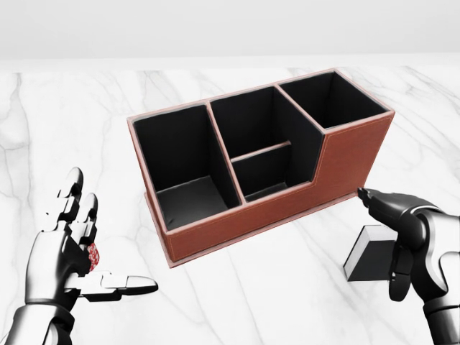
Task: Pick up the book and place it in the left compartment of the caddy.
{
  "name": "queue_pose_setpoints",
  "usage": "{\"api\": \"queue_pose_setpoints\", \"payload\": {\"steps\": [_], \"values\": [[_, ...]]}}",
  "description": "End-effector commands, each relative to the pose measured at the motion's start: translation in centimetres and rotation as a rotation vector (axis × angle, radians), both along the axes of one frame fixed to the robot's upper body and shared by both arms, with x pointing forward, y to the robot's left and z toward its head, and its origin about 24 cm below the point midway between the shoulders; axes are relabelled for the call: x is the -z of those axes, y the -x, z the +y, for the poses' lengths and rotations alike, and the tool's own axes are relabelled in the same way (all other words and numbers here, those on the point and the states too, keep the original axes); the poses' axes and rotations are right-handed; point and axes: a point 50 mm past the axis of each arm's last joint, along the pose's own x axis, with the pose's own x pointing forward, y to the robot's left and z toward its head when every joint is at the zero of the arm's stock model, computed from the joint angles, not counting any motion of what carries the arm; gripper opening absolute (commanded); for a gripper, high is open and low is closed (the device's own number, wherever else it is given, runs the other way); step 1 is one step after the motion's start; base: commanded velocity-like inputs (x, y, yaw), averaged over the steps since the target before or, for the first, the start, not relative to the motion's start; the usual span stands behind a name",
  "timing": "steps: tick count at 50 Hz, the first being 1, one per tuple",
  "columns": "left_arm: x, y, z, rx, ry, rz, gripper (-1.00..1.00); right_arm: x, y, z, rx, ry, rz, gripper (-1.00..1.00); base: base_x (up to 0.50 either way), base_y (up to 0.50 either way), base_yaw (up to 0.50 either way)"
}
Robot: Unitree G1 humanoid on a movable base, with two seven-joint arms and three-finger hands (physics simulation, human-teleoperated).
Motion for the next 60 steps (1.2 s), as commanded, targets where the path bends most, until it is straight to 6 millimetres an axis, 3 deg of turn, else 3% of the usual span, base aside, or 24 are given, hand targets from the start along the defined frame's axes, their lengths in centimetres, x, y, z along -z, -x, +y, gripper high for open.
{"api": "queue_pose_setpoints", "payload": {"steps": [1, 11, 12, 13, 19, 32, 38, 47, 49, 53, 60], "values": [[0.1, 0.1, -0.1, 0.003, -0.003, 0.004, 1.0, 1.8, 0.7, -0.3, 0.015, -0.016, 0.067, 1.0, 0.0, 0.0, 0.0], [0.4, 0.1, -0.3, 0.006, -0.008, 0.016, 1.0, 2.9, 0.1, 0.0, 0.031, -0.085, 0.13, 1.0, 0.0, 0.0, 0.0], [0.4, 0.0, -0.3, 0.006, -0.009, 0.017, 1.0, 2.7, -0.3, 0.0, 0.036, -0.105, 0.133, -0.27, 0.0, 0.0, 0.0], [0.4, 0.0, -0.3, 0.006, -0.009, 0.018, 1.0, 2.5, -0.6, 0.1, 0.039, -0.123, 0.121, -1.0, 0.0, 0.0, 0.0], [0.5, 0.0, -0.3, 0.003, -0.012, 0.018, 1.0, 1.5, -1.7, 0.3, 0.041, -0.148, 0.029, -1.0, 0.0, 0.0, 0.0], [0.5, -0.1, -0.3, -0.002, -0.016, 0.016, 1.0, 0.9, -1.8, 0.6, 0.023, -0.153, -0.013, -1.0, 0.0, 0.0, 0.0], [0.4, 0.0, -0.2, -0.002, -0.014, 0.013, 1.0, -2.7, -1.9, 1.6, -0.05, -0.125, -0.085, -1.0, 0.0, 0.0, 0.0], [-0.2, 0.3, 0.1, -0.005, -0.008, -0.01, 1.0, -10.2, -0.7, 4.2, -0.171, -0.085, -0.433, -1.0, 0.0, 0.0, 0.0], [-0.3, 0.3, 0.1, -0.006, -0.007, -0.011, 1.0, -10.7, -0.5, 4.5, -0.181, -0.083, -0.459, -1.0, 0.0, 0.0, 0.0], [-0.1, 0.3, 0.0, -0.002, -0.01, -0.005, 1.0, -13.5, 0.4, 6.4, -0.252, -0.094, -0.592, -1.0, 0.0, 0.0, 0.0], [-0.3, 0.4, 0.4, -0.011, -0.008, -0.015, 1.0, -15.7, 0.4, 9.6, -0.348, -0.165, -0.68, -1.0, 0.0, 0.0, 0.0]]}}
